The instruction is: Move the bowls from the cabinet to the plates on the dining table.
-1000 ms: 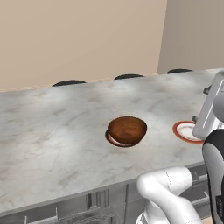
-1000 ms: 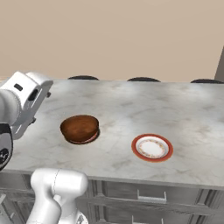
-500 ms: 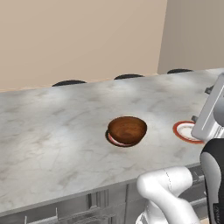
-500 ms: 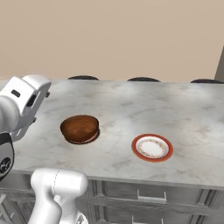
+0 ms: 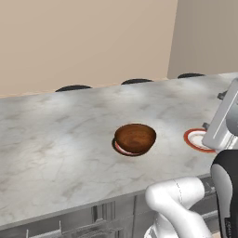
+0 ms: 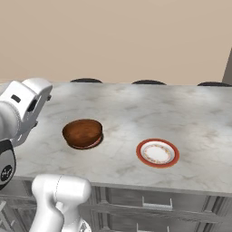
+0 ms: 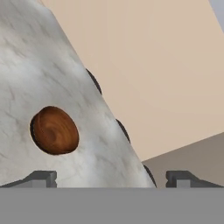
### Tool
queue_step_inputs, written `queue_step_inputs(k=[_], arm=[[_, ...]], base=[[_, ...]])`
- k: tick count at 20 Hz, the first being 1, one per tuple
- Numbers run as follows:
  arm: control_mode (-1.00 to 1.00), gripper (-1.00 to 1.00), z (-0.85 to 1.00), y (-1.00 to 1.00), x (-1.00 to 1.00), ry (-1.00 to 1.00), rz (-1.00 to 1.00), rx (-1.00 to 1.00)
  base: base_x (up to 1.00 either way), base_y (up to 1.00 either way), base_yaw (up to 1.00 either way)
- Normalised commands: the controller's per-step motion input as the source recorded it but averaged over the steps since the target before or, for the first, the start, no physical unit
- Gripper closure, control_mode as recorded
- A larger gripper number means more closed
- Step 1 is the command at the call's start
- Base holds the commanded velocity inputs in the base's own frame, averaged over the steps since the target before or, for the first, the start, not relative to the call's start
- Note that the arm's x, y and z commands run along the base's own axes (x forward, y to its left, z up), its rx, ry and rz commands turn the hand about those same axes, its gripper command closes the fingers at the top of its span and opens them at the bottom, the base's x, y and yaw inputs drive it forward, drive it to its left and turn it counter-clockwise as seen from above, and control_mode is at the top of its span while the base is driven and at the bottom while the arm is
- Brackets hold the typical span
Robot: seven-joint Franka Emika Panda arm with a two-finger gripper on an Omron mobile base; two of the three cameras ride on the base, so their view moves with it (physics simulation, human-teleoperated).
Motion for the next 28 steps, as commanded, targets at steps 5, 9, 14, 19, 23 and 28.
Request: queue_step_inputs(k=[5, 9, 14, 19, 23, 28], arm=[[-1.00, -1.00, 0.00, 0.02, 0.00, 0.00, 0.00, 0.00], [-1.00, -1.00, 0.00, 0.00, 0.00, 0.00, 0.00, 0.00], [1.00, -1.00, 0.00, 0.00, 0.00, 0.00, 0.00, 0.00], [1.00, -1.00, 0.00, 0.00, 0.00, 0.00, 0.00, 0.00], [1.00, -1.00, 0.00, 0.00, 0.00, 0.00, 0.00, 0.00], [1.00, -1.00, 0.00, 0.00, 0.00, 0.00, 0.00, 0.00]], base=[[0.00, 0.00, 0.00], [0.00, 0.00, 0.00], [-0.07, 0.00, 0.00], [-0.19, 0.14, 0.01], [-0.41, 0.41, 0.08], [-0.75, 0.44, 0.16]])
